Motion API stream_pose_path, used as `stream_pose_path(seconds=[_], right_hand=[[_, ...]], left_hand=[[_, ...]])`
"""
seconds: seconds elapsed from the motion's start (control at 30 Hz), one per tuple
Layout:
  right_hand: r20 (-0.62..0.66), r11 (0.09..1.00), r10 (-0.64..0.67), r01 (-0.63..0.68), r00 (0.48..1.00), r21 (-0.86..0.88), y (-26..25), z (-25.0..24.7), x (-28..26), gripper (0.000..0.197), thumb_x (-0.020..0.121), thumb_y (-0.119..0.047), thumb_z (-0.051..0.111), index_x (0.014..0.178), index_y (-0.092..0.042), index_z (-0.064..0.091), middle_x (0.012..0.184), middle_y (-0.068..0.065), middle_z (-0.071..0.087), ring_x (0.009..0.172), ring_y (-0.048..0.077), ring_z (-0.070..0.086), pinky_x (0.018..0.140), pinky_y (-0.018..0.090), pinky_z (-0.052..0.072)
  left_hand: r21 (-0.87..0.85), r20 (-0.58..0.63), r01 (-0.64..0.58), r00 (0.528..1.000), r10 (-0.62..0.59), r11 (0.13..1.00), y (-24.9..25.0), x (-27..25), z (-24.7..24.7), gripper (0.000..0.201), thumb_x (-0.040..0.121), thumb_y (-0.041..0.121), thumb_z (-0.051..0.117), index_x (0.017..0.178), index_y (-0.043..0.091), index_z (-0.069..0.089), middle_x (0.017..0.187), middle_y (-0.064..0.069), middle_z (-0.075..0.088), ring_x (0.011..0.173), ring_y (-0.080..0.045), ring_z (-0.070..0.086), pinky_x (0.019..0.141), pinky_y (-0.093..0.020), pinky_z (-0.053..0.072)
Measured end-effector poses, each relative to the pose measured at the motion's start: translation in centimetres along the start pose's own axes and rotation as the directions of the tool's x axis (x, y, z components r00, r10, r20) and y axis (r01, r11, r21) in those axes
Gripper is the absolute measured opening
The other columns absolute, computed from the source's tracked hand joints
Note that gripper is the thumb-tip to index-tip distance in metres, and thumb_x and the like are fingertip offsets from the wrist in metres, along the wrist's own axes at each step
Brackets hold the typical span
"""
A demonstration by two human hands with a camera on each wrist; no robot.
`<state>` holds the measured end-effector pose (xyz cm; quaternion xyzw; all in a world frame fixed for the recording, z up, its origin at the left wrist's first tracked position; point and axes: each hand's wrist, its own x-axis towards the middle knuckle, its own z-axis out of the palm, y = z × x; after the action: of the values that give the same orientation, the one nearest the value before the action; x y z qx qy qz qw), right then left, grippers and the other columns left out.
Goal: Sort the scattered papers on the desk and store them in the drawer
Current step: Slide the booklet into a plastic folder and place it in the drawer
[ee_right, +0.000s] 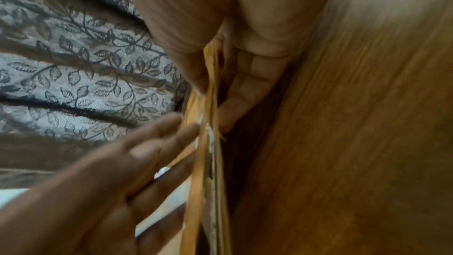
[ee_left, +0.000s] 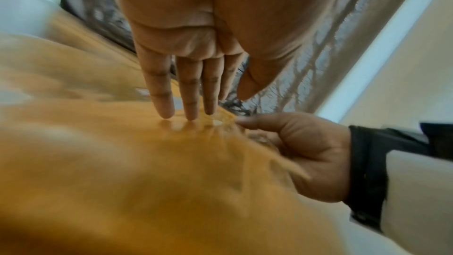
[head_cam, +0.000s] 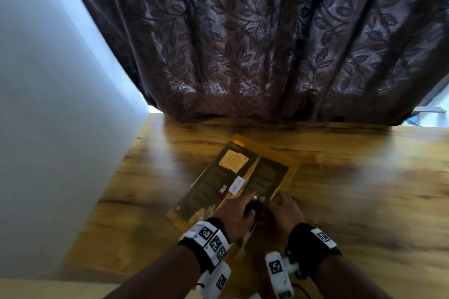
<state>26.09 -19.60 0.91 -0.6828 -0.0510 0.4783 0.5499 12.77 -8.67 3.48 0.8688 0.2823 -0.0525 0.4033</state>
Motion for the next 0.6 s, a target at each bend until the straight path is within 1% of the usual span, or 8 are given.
stream_pose_path(seconds=[0.1, 0.17, 0.27, 0.37, 0.4, 0.5, 0.53, 0.6], right_hand=[[-0.006, 0.999, 0.000, 0.000, 1.000, -0.055, 0.6, 0.7, 0.8, 0.040, 0.086, -0.022, 0.075, 0.122, -0.025, 0.057, 0.118, 0.005, 0.068, 0.104, 0.027, 0.067, 0.082, 0.045, 0.058], [0.006, 0.995, -0.029, 0.029, 1.000, -0.096, 0.9, 1.5, 1.2, 0.040, 0.087, -0.019, 0.074, 0.122, -0.025, 0.057, 0.117, 0.004, 0.067, 0.106, 0.027, 0.065, 0.090, 0.050, 0.055], [0.016, 0.983, -0.055, 0.057, 0.998, -0.175, 1.5, 2.4, 1.5, 0.047, 0.085, -0.023, 0.077, 0.126, -0.025, 0.055, 0.118, 0.003, 0.066, 0.107, 0.028, 0.064, 0.096, 0.054, 0.053], [0.044, 0.960, -0.096, 0.104, 0.994, -0.261, 2.3, 3.0, 2.0, 0.052, 0.077, -0.037, 0.080, 0.122, -0.025, 0.057, 0.120, 0.005, 0.067, 0.108, 0.028, 0.064, 0.098, 0.055, 0.052], [0.033, 0.955, -0.109, 0.114, 0.993, -0.273, 2.4, 2.7, 2.1, 0.053, 0.075, -0.040, 0.080, 0.121, -0.026, 0.058, 0.119, 0.004, 0.067, 0.108, 0.027, 0.064, 0.098, 0.055, 0.052], [0.041, 0.956, -0.110, 0.117, 0.993, -0.270, 2.1, 2.4, 1.4, 0.048, 0.078, -0.035, 0.079, 0.122, -0.028, 0.061, 0.119, 0.001, 0.070, 0.108, 0.027, 0.066, 0.098, 0.055, 0.052], [0.061, 0.955, -0.110, 0.123, 0.992, -0.270, 1.4, 2.8, 0.2, 0.045, 0.084, -0.029, 0.077, 0.126, -0.027, 0.060, 0.119, 0.002, 0.069, 0.108, 0.026, 0.065, 0.096, 0.051, 0.052], [0.051, 0.949, -0.129, 0.138, 0.990, -0.285, 0.3, 2.8, -1.4, 0.038, 0.091, -0.021, 0.070, 0.127, -0.019, 0.058, 0.115, 0.002, 0.067, 0.102, 0.022, 0.062, 0.087, 0.038, 0.049]], left_hand=[[-0.153, -0.101, 0.149, 0.981, -0.165, 0.977, -3.1, -2.8, -0.5, 0.044, 0.093, 0.038, 0.051, 0.137, 0.035, 0.046, 0.125, 0.011, 0.061, 0.112, -0.011, 0.061, 0.083, -0.022, 0.053], [-0.261, -0.295, 0.263, 0.894, -0.337, 0.929, -5.7, -5.6, -0.9, 0.030, 0.093, 0.029, 0.055, 0.123, 0.026, 0.057, 0.113, 0.005, 0.065, 0.106, -0.020, 0.064, 0.083, -0.032, 0.055], [-0.287, -0.563, 0.466, 0.625, -0.540, 0.837, -9.5, -10.6, -1.2, 0.017, 0.094, 0.021, 0.056, 0.109, 0.019, 0.062, 0.106, -0.006, 0.067, 0.095, -0.028, 0.064, 0.078, -0.034, 0.052], [-0.498, -0.621, 0.468, 0.395, -0.677, 0.730, -12.1, -15.8, -0.1, 0.011, 0.094, 0.016, 0.057, 0.105, 0.013, 0.060, 0.103, -0.012, 0.067, 0.083, -0.028, 0.063, 0.064, -0.027, 0.048], [-0.535, -0.614, 0.473, 0.351, -0.707, 0.700, -12.7, -16.7, 0.4, 0.013, 0.095, 0.015, 0.057, 0.106, 0.011, 0.060, 0.104, -0.014, 0.067, 0.088, -0.031, 0.063, 0.067, -0.027, 0.044], [-0.645, -0.594, 0.403, 0.270, -0.758, 0.650, -14.1, -17.6, 1.9, 0.015, 0.097, 0.016, 0.055, 0.110, 0.009, 0.059, 0.102, -0.012, 0.063, 0.093, -0.031, 0.060, 0.071, -0.025, 0.042], [-0.695, -0.587, 0.363, 0.212, -0.781, 0.621, -14.6, -17.5, 2.3, 0.014, 0.098, 0.015, 0.053, 0.109, 0.008, 0.058, 0.099, -0.010, 0.061, 0.089, -0.028, 0.057, 0.068, -0.025, 0.045], [-0.808, -0.564, 0.195, 0.013, -0.826, 0.555, -15.5, -16.3, 2.8, 0.014, 0.099, 0.015, 0.049, 0.100, 0.002, 0.055, 0.093, -0.013, 0.058, 0.084, -0.027, 0.056, 0.071, -0.037, 0.050]])
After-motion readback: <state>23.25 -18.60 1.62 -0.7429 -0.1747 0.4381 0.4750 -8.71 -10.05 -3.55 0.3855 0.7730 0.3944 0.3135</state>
